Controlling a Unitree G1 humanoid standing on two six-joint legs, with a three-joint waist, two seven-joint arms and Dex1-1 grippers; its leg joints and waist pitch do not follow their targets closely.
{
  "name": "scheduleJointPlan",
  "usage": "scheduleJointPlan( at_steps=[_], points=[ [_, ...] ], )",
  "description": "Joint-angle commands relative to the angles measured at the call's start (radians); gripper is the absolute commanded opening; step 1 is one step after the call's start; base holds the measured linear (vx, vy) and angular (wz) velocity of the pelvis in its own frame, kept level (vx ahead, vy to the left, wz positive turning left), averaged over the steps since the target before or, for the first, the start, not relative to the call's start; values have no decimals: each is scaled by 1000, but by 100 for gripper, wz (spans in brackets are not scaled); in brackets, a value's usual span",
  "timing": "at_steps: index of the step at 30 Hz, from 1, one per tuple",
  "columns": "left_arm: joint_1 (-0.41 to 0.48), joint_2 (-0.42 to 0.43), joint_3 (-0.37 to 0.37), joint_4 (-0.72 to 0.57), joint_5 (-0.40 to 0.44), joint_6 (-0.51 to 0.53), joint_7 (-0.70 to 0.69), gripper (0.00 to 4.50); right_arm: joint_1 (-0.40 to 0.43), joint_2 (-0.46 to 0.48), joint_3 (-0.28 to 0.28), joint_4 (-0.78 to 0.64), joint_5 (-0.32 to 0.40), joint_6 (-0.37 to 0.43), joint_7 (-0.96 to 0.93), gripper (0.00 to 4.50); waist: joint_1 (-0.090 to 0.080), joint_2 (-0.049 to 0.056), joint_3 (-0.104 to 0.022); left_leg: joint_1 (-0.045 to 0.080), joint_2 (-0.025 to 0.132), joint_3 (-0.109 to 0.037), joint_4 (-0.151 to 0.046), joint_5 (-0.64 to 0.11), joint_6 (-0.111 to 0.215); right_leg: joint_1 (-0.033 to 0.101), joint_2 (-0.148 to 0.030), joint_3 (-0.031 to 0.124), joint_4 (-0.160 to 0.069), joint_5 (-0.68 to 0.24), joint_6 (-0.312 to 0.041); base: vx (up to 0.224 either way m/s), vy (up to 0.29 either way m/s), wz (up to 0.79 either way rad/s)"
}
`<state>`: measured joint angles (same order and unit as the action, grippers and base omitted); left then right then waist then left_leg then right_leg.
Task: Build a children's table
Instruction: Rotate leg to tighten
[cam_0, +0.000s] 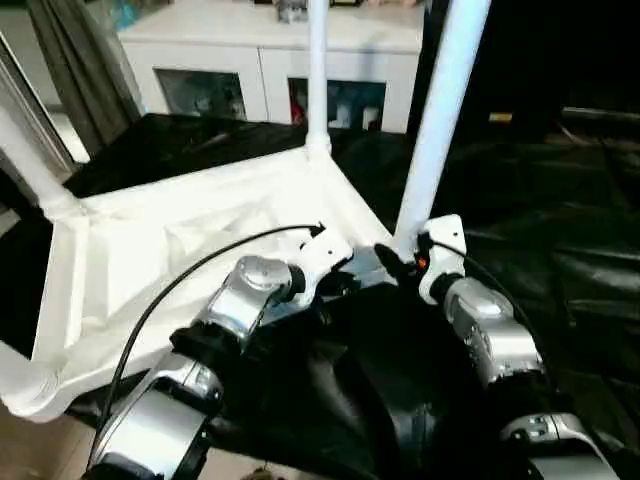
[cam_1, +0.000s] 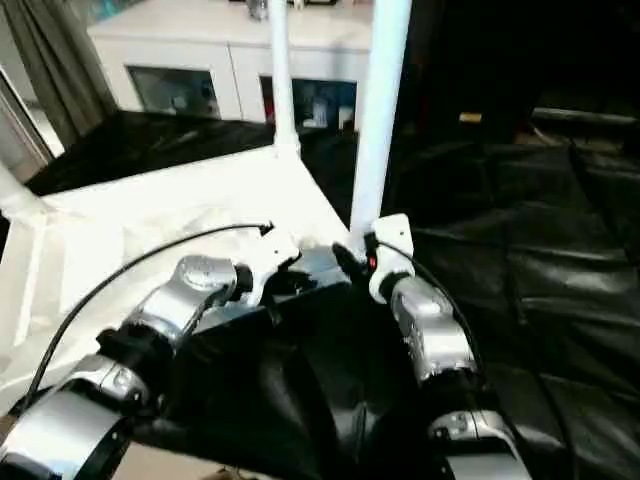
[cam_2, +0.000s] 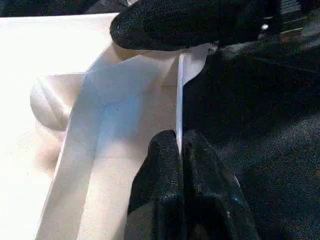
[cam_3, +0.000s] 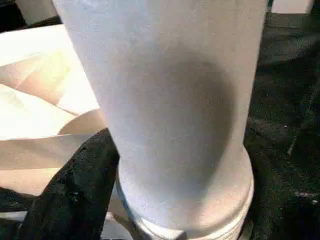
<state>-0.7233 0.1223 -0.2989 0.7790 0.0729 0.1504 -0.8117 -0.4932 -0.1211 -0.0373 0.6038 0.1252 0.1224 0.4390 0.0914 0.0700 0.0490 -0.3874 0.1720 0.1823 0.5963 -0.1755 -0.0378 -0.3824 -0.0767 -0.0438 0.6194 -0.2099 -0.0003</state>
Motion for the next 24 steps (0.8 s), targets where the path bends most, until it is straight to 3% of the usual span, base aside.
scheduleJointPlan(
  at_steps=[1, 5, 11, 19, 24],
  points=[
    [-8, -22, 15, -27, -28, -48, 17, 0, 17, 41, 83, -12, 38, 17, 129, 387, 2, -22, -63, 16, 53, -24, -73, -193, 59, 35, -78, 38, -83, -163, -228, 0, 0, 0],
    [34, 29, -7, -81, -36, -79, -109, 0, 41, -35, 107, -83, 55, 39, 278, 387, 5, -20, -67, 13, 55, -24, -70, -165, 81, 41, -77, 36, -78, -108, -234, 0, 0, 0],
    [95, 138, -37, -168, -63, -102, -309, 0, 92, -194, 168, -207, 74, 57, 540, 387, 11, -14, -68, 12, 61, -21, -67, -141, 104, 38, -73, 32, -68, -39, -261, 0, 0, 0],
    [135, 222, -53, -241, -85, -87, -463, 0, 110, -295, 188, -257, 83, 73, 687, 387, 24, -12, -67, 17, 65, -19, -70, -176, 87, 33, -76, 34, -70, -79, -268, 0, 0, 0],
    [145, 237, -55, -256, -89, -82, -489, 0, 110, -308, 199, -265, 89, 79, 712, 330, 23, -14, -67, 17, 63, -19, -70, -176, 76, 33, -76, 35, -71, -91, -265, 0, 0, 0]
  ],
)
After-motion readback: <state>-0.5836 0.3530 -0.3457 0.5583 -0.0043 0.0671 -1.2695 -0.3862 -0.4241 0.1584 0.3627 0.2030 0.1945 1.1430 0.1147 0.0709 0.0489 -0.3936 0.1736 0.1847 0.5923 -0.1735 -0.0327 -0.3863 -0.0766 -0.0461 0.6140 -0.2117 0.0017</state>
